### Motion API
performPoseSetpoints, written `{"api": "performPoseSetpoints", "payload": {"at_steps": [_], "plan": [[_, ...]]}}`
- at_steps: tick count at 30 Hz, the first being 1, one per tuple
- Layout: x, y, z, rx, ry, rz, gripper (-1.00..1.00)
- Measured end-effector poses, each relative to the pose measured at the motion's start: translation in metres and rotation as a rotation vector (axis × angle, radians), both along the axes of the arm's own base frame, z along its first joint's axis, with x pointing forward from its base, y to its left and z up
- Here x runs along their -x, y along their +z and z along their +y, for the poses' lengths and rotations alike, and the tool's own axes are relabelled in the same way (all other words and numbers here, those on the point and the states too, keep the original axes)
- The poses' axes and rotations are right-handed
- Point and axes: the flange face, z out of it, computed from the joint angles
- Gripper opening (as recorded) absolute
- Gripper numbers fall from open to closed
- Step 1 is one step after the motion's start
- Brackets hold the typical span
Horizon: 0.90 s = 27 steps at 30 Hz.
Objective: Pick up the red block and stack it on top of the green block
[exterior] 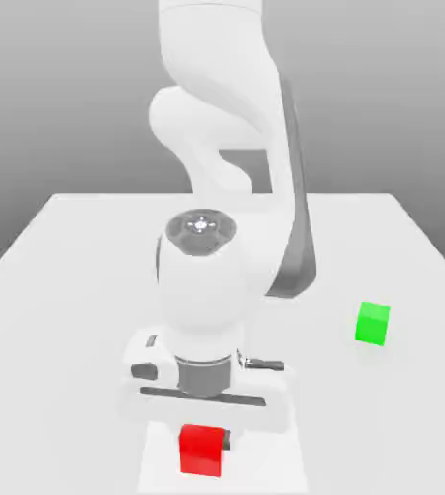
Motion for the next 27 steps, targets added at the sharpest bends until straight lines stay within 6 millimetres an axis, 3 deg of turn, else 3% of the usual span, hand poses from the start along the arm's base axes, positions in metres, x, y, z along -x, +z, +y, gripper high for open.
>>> {"api": "performPoseSetpoints", "payload": {"at_steps": [5, 7, 9, 11, 13, 17, 21, 27], "plan": [[0.000, 0.052, 0.001, -0.001, 0.002, 0.000, -1.00], [0.011, 0.067, 0.042, -0.020, 0.120, -0.002, -1.00], [0.036, 0.078, 0.116, -0.041, 0.331, -0.003, -1.00], [0.070, 0.087, 0.171, -0.055, 0.524, -0.002, -1.00], [0.105, 0.094, 0.206, -0.061, 0.683, -0.002, -1.00], [0.182, 0.101, 0.255, -0.050, 1.003, 0.000, -1.00], [0.258, 0.098, 0.280, -0.009, 1.317, 0.002, -1.00], [0.268, 0.061, 0.283, 0.015, 1.372, -0.001, -1.00]]}}
